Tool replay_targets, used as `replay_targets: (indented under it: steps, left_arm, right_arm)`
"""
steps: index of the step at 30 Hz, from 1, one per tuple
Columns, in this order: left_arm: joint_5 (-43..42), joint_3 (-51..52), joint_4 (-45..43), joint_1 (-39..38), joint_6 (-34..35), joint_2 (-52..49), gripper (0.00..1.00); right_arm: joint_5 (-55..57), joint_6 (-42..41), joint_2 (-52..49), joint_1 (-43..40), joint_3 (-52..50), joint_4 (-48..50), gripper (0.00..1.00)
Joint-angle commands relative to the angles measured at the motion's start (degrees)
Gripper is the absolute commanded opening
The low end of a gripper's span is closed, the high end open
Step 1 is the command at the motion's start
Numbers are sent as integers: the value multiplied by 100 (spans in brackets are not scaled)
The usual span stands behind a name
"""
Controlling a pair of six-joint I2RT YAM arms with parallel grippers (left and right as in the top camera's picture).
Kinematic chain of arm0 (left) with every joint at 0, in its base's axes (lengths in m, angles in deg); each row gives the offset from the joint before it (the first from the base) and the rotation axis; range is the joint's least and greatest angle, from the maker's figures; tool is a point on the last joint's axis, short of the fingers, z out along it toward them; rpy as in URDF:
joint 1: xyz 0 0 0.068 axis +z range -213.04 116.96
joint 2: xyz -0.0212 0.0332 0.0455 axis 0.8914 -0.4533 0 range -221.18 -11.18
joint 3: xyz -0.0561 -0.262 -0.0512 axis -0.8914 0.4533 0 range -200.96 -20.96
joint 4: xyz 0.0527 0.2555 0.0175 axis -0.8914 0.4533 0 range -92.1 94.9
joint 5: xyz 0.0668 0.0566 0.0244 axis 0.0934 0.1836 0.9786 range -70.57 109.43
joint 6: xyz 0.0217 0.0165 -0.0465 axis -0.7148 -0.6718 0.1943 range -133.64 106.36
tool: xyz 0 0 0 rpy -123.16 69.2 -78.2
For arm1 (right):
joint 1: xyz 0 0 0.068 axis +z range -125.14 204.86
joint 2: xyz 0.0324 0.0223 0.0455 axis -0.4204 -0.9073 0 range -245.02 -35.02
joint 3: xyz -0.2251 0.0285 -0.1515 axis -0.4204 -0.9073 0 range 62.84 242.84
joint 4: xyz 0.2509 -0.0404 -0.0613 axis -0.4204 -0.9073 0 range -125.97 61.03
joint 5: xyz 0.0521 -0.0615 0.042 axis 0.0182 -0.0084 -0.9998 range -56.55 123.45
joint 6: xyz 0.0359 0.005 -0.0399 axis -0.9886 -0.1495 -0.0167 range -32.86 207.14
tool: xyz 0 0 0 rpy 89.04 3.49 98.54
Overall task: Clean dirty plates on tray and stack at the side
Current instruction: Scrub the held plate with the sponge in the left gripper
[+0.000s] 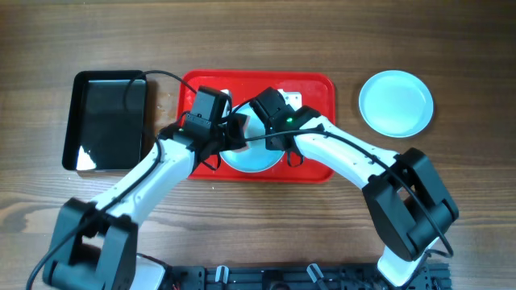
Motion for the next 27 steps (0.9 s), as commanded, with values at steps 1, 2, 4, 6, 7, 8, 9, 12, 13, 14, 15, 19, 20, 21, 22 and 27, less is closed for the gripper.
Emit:
replay_targets:
  steps: [1, 2, 4, 6, 7, 8, 9, 12, 13, 14, 15, 19, 20, 21, 22, 27]
  left_arm:
    - [474, 11, 46, 33, 55, -496, 4]
    - [511, 11, 46, 61, 55, -581, 4]
    - [619, 11, 42, 87, 31, -619, 4]
    - [887, 11, 42, 87, 31, -638, 4]
    - [1038, 11, 31, 87, 31, -658, 4]
    - [1213, 11, -28, 87, 11, -688, 4]
    - [1403, 11, -136, 87, -11, -726, 4]
    - [1744, 11, -616, 87, -13, -844, 4]
    - [1851, 11, -761, 87, -13, -872, 4]
    - [1961, 11, -955, 87, -13, -905, 4]
    - [1991, 11, -1054, 87, -15, -920, 4]
    - [2052, 11, -1869, 87, -317, -942, 4]
    - [2050, 11, -2052, 87, -315, -942, 4]
    - [2048, 11, -2210, 87, -313, -942, 4]
    - [2048, 11, -2363, 87, -310, -940, 4]
    - [1650, -11, -2461, 98, -308, -378, 4]
  right_arm:
    - [-149, -72, -118, -160, -46, -46, 4]
    - [-177, -68, -118, -258, -46, -46, 4]
    - [-337, -24, -118, -391, -46, -44, 4]
    - [-352, -24, -118, -391, -46, -44, 4]
    - [-363, -24, -118, -389, -48, -46, 4]
    - [-382, -24, -118, -389, -48, -46, 4]
    - [-382, -24, -118, -389, -50, -50, 4]
    - [-382, -33, -120, -387, -168, -24, 4]
    - [-382, -28, -120, -387, -254, 11, 4]
    - [-382, -33, -120, -387, -328, 22, 4]
    - [-382, -31, -122, -387, -365, 22, 4]
    - [-385, -28, -122, -387, -433, 22, 4]
    - [-385, -28, -122, -387, -433, 22, 4]
    - [-385, -28, -120, -387, -433, 20, 4]
    - [-387, -28, -122, -387, -433, 15, 4]
    - [-387, -33, -122, -387, -433, 20, 4]
